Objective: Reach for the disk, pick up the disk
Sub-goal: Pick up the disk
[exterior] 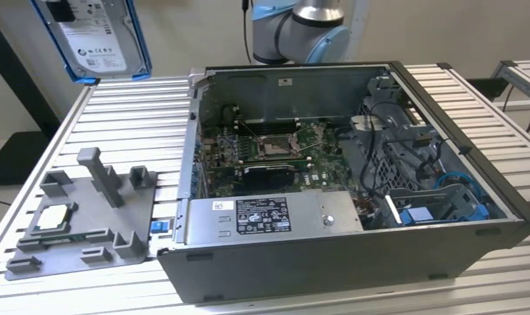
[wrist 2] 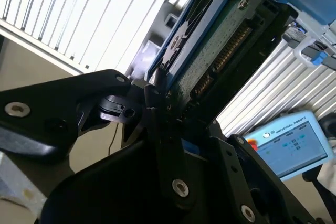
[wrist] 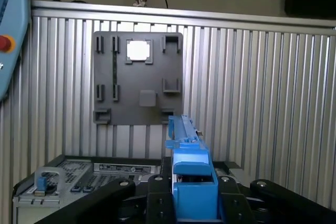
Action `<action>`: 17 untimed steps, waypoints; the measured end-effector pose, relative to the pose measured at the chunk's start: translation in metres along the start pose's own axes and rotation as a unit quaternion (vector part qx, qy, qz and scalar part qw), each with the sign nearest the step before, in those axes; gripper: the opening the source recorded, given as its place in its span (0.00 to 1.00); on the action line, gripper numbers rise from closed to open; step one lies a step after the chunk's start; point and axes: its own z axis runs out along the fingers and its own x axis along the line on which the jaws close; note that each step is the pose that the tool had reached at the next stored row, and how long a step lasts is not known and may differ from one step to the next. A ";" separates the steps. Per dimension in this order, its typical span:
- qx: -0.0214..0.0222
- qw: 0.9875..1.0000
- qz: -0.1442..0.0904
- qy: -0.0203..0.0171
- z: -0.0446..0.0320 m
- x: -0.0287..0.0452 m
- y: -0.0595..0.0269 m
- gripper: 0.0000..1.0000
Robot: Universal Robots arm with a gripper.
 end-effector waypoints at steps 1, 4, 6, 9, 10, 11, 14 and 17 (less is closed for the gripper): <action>0.000 1.000 0.000 0.000 0.0000 0.0001 -0.0033 0.00; 0.000 1.000 0.000 0.000 -0.0003 0.0005 -0.0150 0.00; 0.000 1.000 0.000 0.000 -0.0005 0.0007 -0.0231 0.00; 0.000 1.000 0.000 0.000 -0.0007 0.0010 -0.0342 0.00; 0.000 1.000 0.000 0.000 -0.0008 0.0011 -0.0380 0.00; 0.000 1.000 0.000 0.000 -0.0009 0.0012 -0.0416 0.00; 0.000 1.000 0.000 0.000 -0.0011 0.0015 -0.0526 0.00; 0.000 1.000 0.000 0.000 -0.0014 0.0018 -0.0633 0.00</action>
